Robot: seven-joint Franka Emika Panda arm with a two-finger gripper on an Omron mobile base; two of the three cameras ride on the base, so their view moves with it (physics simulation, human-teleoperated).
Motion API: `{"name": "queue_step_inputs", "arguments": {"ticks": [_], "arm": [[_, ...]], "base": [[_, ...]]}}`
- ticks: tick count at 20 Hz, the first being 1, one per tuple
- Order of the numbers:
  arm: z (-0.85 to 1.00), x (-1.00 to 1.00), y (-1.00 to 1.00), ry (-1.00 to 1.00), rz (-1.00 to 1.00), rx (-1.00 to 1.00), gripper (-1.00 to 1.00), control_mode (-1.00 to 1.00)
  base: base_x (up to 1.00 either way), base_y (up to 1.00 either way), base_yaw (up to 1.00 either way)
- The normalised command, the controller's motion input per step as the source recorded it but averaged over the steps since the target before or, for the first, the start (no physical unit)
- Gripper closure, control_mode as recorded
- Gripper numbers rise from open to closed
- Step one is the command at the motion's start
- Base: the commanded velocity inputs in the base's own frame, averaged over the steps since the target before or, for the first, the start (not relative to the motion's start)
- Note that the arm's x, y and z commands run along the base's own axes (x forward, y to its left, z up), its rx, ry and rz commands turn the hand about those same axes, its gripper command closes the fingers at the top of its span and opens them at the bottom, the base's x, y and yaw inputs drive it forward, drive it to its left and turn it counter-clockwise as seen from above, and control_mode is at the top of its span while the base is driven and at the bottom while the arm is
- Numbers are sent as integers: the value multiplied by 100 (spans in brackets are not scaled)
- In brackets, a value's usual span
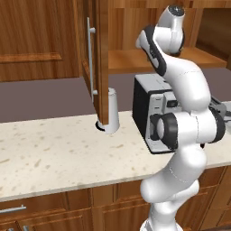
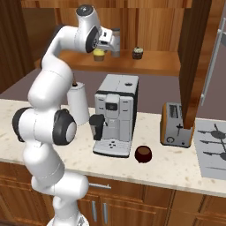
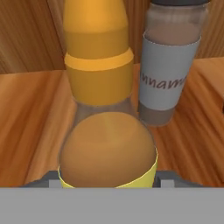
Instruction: Pick the cinnamon and honey bottle from the cabinet and place them next to the mug.
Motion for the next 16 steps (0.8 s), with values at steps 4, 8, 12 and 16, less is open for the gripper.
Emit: {"name": "queue_step_inputs", "arguments": {"ticks": [4,8,12,16], "arm": [[0,-99,0,-7,0,0,100,-100],[0,-100,0,-9,0,0,100,-100],[-7,-100,0,-11,3,0,100,-100],[-14,-100,-2,-10,6,0,100,-100]], "base": [[0,0,0],[0,0,0],[0,0,0],[0,0,0]]}}
